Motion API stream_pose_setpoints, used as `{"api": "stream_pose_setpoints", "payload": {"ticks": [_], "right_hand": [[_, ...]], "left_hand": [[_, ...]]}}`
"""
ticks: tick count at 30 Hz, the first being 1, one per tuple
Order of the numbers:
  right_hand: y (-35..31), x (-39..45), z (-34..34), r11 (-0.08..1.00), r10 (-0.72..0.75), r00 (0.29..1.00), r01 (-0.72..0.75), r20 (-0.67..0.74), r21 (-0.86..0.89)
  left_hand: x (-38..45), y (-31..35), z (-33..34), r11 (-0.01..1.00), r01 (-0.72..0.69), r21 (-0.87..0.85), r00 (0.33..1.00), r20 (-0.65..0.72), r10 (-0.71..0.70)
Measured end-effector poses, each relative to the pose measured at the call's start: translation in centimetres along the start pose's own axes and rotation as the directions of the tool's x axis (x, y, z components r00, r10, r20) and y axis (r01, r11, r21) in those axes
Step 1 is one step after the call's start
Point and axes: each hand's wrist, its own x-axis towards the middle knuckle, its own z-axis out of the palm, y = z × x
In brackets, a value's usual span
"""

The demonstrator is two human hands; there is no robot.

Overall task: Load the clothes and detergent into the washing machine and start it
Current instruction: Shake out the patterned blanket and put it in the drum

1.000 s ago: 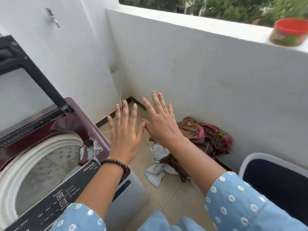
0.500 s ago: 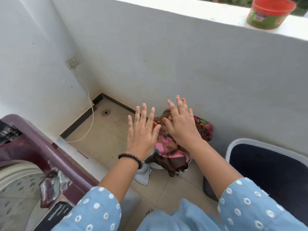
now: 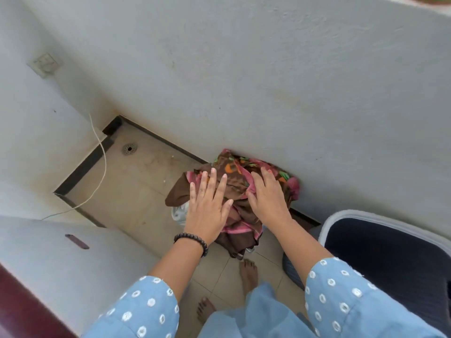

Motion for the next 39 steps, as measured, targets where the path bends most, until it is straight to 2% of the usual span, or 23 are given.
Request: {"api": "stream_pose_setpoints", "payload": {"ticks": [5,14,18,22,25,30,32,36,39], "right_hand": [[3.6,2.5,3.2,0.995,-0.006,0.995,0.017,0.102,-0.102],[7.6,5.3,9.0,0.993,-0.004,0.936,0.046,0.352,-0.111],[8.5,5.6,10.4,0.995,0.055,0.919,-0.017,0.391,-0.102],[8.0,5.9,11.1,0.998,0.025,0.919,0.003,0.393,-0.069],[6.6,6.2,10.5,1.0,0.004,0.929,-0.014,0.371,0.026],[3.7,6.5,7.7,0.978,-0.066,0.911,-0.02,0.406,0.205],[2.4,5.5,5.7,0.958,-0.107,0.92,-0.006,0.378,0.287],[2.0,5.2,3.4,0.921,-0.07,0.947,-0.059,0.314,0.385],[-0.4,3.7,0.2,0.899,-0.093,0.966,-0.023,0.241,0.438]], "left_hand": [[4.1,1.1,4.1,1.0,0.009,0.012,0.996,0.088,-0.01],[7.5,1.2,11.2,1.0,0.0,0.009,0.959,0.283,-0.003],[7.1,1.1,11.9,1.0,-0.017,-0.01,0.957,0.29,0.019],[6.0,0.6,12.3,0.999,-0.004,-0.045,0.95,0.312,0.018],[5.6,0.3,11.8,0.997,0.016,-0.069,0.949,0.314,0.007],[5.3,-0.4,9.7,0.987,0.003,-0.16,0.966,0.257,0.039],[4.4,-0.9,7.5,0.979,-0.018,-0.203,0.982,0.182,0.055],[4.1,-0.8,5.8,0.955,0.004,-0.297,0.995,0.098,0.026],[2.5,-1.0,2.6,0.938,-0.007,-0.346,1.0,0.017,0.014]]}}
